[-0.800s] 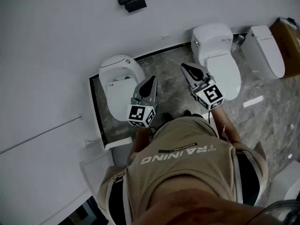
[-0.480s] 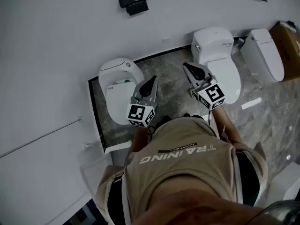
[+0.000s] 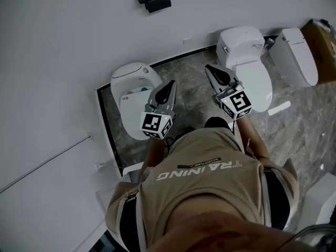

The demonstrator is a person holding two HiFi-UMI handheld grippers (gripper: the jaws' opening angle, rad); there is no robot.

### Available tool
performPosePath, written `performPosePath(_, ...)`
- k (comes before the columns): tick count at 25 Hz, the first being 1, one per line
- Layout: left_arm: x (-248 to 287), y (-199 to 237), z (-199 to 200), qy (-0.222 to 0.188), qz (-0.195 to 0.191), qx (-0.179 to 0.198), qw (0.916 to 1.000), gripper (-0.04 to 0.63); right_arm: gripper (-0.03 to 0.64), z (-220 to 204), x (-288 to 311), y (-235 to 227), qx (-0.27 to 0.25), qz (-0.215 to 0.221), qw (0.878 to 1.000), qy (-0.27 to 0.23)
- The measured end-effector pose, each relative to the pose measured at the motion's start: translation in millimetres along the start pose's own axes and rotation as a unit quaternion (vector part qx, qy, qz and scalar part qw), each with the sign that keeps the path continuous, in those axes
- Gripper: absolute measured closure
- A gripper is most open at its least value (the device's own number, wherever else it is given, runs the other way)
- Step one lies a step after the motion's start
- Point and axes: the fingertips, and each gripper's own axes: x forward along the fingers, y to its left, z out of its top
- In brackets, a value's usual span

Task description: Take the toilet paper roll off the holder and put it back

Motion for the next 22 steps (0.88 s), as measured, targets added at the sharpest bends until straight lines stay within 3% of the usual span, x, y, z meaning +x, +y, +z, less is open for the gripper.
performPosePath(10,36.6,43.1,-11.9,0.012,-0.002,-0.02,0.9997,0.595,0.604,-20.8,41.1,-20.0,0.019,-0.006,1.0,0.022)
performPosePath(22,158.8,104.8,31.5,0.007,0.048,0.01,0.9988,0.595,0.604,3.9,132.8,-132.6,0.015,0.05,0.998,-0.025)
